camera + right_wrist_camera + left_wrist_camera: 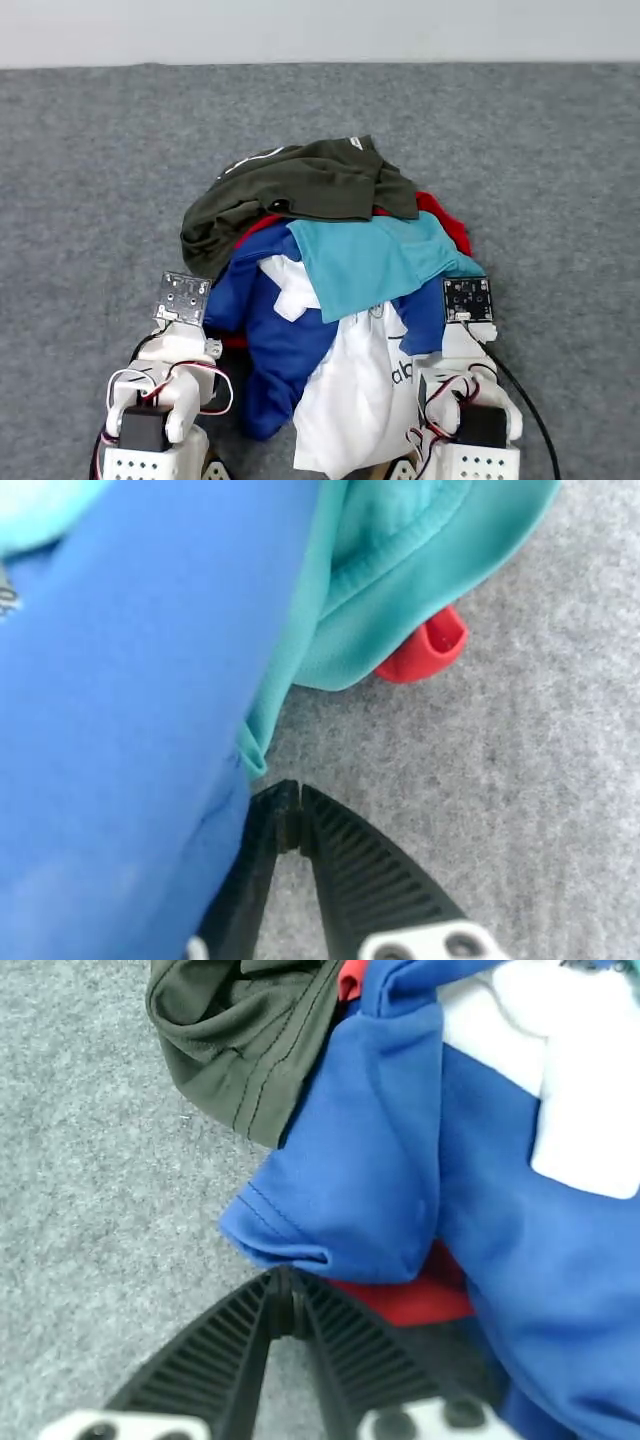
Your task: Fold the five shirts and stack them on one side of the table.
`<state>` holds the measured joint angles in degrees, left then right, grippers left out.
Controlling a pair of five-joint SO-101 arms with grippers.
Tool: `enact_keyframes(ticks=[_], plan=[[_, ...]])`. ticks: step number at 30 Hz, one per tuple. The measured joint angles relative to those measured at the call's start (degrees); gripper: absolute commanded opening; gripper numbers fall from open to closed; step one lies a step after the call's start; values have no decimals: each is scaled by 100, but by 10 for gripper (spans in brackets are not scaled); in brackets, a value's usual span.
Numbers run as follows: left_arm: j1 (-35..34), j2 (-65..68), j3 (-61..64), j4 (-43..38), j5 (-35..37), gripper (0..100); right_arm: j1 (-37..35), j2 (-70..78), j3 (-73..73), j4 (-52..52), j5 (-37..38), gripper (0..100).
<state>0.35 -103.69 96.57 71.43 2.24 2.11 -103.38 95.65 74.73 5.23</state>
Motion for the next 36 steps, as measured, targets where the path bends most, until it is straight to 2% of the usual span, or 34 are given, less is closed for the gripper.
enact_keyframes(ticks=[22,29,36], plan=[[290,0,0,0,-9,7,0,0,0,0,0,9],[598,0,0,-62,-9,8,0,0,0,0,0,9],[624,0,-853,-281,-9,8,0,0,0,0,0,9]])
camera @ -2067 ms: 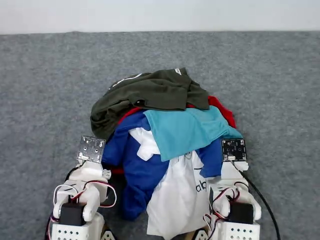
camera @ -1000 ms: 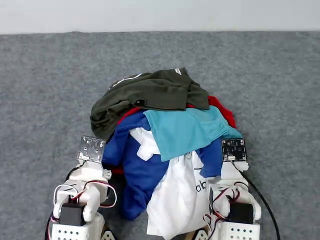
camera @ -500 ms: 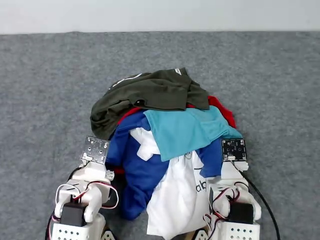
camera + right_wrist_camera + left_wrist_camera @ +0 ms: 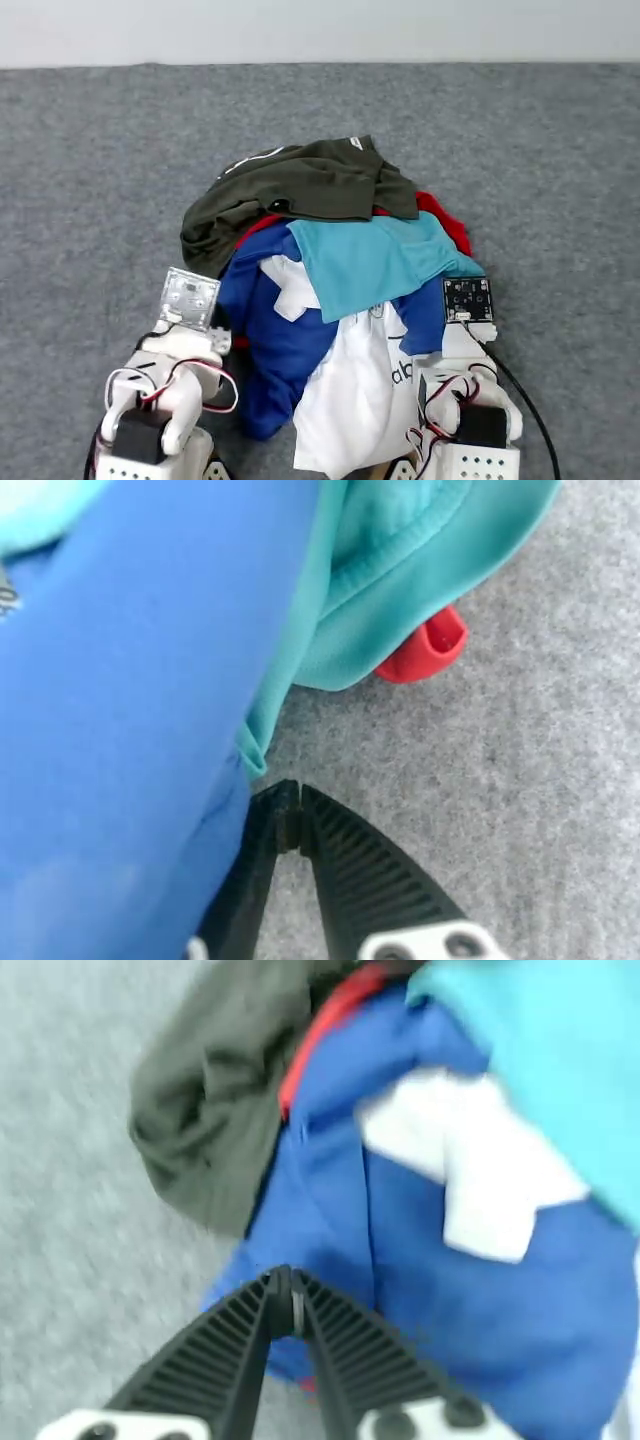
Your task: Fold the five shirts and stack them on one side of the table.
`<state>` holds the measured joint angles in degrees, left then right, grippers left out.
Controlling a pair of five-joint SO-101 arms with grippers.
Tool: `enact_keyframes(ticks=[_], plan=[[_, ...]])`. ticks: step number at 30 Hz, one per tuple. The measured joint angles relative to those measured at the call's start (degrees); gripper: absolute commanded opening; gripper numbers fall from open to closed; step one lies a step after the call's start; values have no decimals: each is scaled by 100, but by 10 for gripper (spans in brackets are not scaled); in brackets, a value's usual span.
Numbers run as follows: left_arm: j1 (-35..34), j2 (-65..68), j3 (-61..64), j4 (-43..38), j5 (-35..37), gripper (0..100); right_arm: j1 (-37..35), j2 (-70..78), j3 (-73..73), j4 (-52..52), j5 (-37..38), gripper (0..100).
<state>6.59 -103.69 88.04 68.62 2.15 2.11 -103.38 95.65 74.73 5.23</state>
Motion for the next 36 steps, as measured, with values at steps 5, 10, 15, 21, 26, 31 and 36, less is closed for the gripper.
enact_keyframes(ticks=[5,10,15,21,26,31,36], plan=[[0,0,-738,0,0,9,0,0,0,0,0,9],[0,0,-1292,0,0,9,0,0,0,0,0,9],[0,818,-1996,0,0,9,0,0,0,0,0,9],[0,3147,-3719,264,0,9,0,0,0,0,0,9],[97,5336,-5512,1169,0,71,0,0,0,0,0,9],[624,7314,-7147,2295,-211,212,0,0,0,0,0,9],[853,8985,-8738,2884,-914,283,0,0,0,0,0,9]])
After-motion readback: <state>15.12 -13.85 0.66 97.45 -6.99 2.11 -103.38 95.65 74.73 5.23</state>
